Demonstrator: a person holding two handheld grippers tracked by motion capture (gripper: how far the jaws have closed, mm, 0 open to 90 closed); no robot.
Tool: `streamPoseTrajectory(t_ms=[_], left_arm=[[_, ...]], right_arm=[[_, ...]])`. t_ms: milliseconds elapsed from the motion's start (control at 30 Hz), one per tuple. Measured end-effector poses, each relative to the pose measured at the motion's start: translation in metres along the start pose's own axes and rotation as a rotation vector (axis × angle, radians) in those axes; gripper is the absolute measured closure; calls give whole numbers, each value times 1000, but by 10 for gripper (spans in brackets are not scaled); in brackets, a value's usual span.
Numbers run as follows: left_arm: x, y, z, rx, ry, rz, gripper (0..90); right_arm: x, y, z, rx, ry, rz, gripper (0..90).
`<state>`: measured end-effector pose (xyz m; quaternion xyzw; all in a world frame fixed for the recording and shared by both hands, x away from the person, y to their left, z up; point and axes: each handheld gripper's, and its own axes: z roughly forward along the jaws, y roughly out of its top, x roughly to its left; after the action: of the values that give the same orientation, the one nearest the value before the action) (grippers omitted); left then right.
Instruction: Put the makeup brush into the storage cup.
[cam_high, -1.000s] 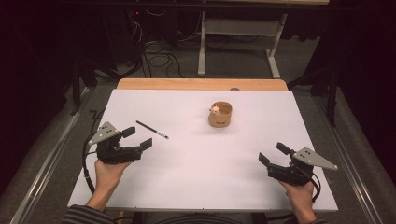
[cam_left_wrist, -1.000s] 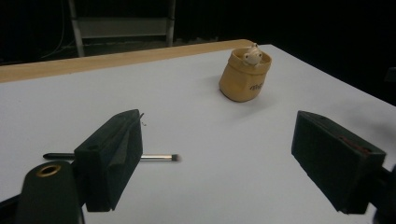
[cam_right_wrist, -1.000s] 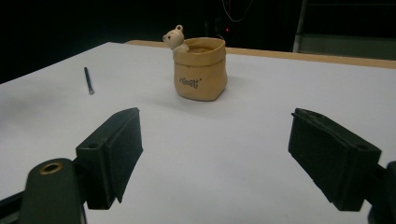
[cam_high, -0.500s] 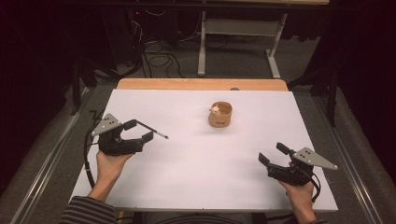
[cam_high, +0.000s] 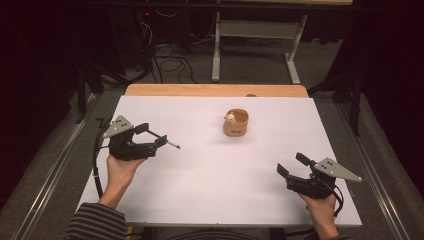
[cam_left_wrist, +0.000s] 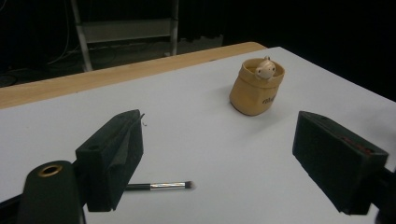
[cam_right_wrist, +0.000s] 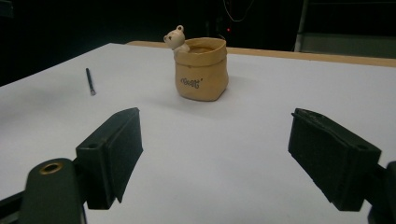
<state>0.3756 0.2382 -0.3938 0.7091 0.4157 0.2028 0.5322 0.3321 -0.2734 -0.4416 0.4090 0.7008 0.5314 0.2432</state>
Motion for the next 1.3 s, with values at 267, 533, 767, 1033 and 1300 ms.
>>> streamPoseTrajectory(t_ms=[267, 533, 767, 1033, 1300], left_arm=[[3, 6, 5, -1, 3, 1, 168], [7, 12, 10, -4, 15, 1, 167], [10, 15, 16, 3, 28, 1, 165], [12, 20, 25, 15, 33, 11, 163], [13, 24, 35, 29, 33, 21, 159]], right_arm=[[0, 0, 0, 3, 1, 0, 188], [0, 0, 0, 2, 0, -2, 188], [0, 0, 0, 3, 2, -2, 188], [0, 0, 0, 3, 3, -3, 188], [1, 0, 0, 5, 6, -3, 188]])
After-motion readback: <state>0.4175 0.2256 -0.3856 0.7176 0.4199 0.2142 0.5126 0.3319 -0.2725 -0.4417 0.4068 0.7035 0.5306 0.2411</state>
